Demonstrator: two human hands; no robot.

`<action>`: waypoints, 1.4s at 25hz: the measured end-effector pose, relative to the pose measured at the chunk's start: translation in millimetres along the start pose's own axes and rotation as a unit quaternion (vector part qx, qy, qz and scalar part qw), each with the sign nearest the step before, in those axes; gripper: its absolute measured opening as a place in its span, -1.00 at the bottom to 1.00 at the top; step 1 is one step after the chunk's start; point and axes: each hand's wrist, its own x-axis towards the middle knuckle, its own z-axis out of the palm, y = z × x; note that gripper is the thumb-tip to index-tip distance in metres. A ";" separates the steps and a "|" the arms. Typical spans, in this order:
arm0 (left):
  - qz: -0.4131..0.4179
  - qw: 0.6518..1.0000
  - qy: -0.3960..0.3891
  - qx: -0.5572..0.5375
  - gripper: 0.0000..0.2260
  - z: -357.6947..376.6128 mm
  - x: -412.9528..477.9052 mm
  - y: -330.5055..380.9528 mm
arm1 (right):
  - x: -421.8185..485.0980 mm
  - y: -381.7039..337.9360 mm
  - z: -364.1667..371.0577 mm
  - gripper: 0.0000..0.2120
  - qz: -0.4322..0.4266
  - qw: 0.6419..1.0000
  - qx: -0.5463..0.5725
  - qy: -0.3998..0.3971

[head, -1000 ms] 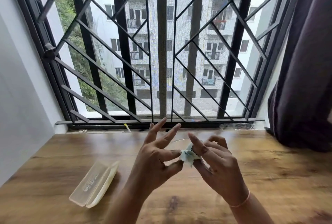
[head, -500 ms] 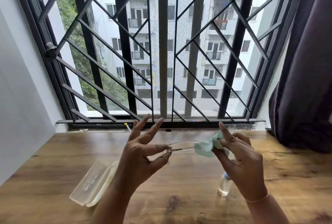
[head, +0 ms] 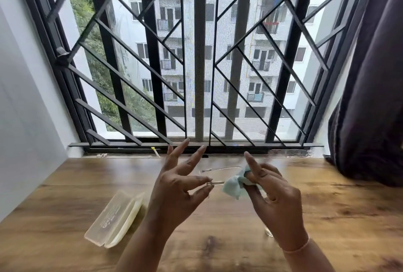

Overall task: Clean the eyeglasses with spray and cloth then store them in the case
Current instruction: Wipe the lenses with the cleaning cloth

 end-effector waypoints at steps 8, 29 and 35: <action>0.049 0.998 0.022 0.013 -0.84 4.2 -2.2 4.9 | -5.4 -15.9 16.8 -0.51 -0.047 0.997 0.015 -0.051; 0.087 0.996 0.029 0.015 -0.87 -8.0 1.2 7.4 | 16.8 -22.1 6.0 -0.44 -0.066 0.992 -0.039 -0.103; 0.064 0.997 0.044 0.021 -0.90 -17.8 -2.6 -7.3 | 16.1 -2.2 -26.1 -0.41 0.034 0.995 -0.054 -0.071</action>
